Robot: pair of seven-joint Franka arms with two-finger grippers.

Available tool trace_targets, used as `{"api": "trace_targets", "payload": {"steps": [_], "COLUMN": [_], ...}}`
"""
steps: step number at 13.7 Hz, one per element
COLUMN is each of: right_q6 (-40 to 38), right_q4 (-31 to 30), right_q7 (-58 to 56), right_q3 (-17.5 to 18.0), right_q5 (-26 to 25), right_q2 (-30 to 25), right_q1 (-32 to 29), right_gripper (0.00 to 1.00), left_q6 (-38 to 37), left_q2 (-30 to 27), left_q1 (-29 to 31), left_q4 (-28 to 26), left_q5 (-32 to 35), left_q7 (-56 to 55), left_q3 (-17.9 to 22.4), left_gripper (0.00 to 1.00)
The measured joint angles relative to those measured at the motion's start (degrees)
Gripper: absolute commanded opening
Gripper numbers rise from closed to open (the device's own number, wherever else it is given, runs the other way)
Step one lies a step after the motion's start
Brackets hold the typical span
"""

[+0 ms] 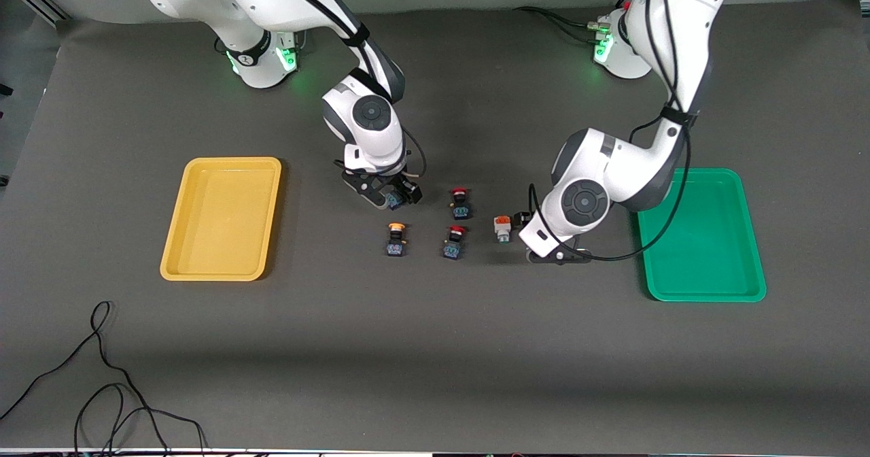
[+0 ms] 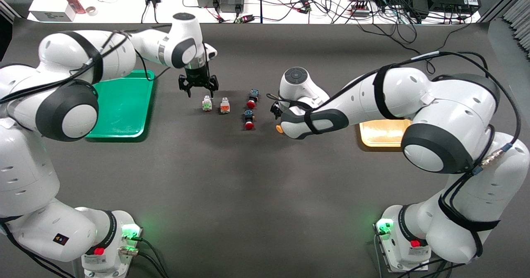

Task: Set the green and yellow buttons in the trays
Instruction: 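Grasp the yellow button with the right gripper while the left gripper grasps the green button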

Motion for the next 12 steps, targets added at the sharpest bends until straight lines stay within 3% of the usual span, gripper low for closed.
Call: {"api": "trace_targets", "payload": {"steps": [1,2,4,6,8,9,12], "right_q6": [0.52,0.76,0.78,0.78,0.77,0.77,-4.77], "right_q4": [0.07,0.16,0.35,0.68,1.08,1.33,4.76], "right_q7": [0.00,0.00,0.00,0.00,0.00,0.00,0.00], "right_q3": [0.00,0.00,0.00,0.00,0.00,0.00,0.00], "right_q5": [0.00,0.00,0.00,0.00,-0.01,-0.05,-0.07], "right_q2": [0.57,0.95,1.16,1.16,1.17,1.17,0.57], "right_q1": [0.00,0.00,0.00,0.00,0.00,0.00,0.00], "right_gripper": [0.83,0.58,0.34,0.30,0.30,0.30,0.30], "left_q6": [2.19,3.76,5.36,6.16,7.16,7.54,8.36], "left_q2": [0.68,1.45,3.14,4.19,4.56,4.56,4.56], "left_q1": [-0.32,-0.74,-1.43,-1.57,-1.55,-1.55,-1.52], "left_q4": [-1.09,-1.82,-2.30,-2.35,-2.34,-2.34,-2.19], "left_q5": [0.00,0.00,0.00,0.00,0.00,0.00,0.00], "left_q7": [-0.12,-0.55,-1.73,-2.14,-2.19,-2.20,-2.21], "left_q3": [0.00,-0.01,-0.01,0.02,0.24,0.30,0.39], "left_gripper": [1.00,1.00,0.99,0.97,0.77,0.73,0.75]}}
